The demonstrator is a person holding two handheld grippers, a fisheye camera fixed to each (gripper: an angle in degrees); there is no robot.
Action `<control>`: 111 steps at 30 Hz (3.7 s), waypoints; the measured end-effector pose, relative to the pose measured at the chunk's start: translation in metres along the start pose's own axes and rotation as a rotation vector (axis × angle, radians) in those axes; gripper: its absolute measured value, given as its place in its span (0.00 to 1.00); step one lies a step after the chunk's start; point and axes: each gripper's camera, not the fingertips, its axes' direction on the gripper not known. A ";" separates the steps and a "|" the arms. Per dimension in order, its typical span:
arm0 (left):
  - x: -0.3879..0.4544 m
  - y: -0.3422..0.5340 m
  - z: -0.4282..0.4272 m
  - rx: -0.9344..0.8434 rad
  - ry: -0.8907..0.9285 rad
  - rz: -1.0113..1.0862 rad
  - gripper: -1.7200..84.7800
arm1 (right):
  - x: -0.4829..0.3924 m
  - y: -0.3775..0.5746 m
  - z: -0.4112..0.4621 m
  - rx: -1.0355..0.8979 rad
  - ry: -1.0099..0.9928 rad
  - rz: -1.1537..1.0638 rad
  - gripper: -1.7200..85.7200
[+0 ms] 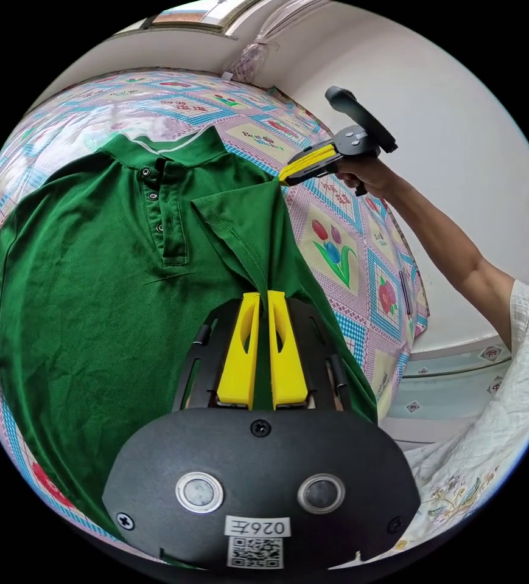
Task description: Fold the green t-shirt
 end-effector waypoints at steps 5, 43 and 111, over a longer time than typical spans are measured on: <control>-0.011 0.021 -0.016 0.024 0.026 -0.069 0.02 | 0.012 0.006 0.000 0.012 0.056 0.096 0.00; 0.022 0.030 0.004 -0.040 -0.148 0.260 0.01 | 0.132 0.288 -0.050 0.485 -0.424 0.453 0.02; -0.328 0.002 -0.225 -0.128 -0.176 0.051 0.03 | -0.671 -0.138 0.042 0.447 0.442 -0.071 0.00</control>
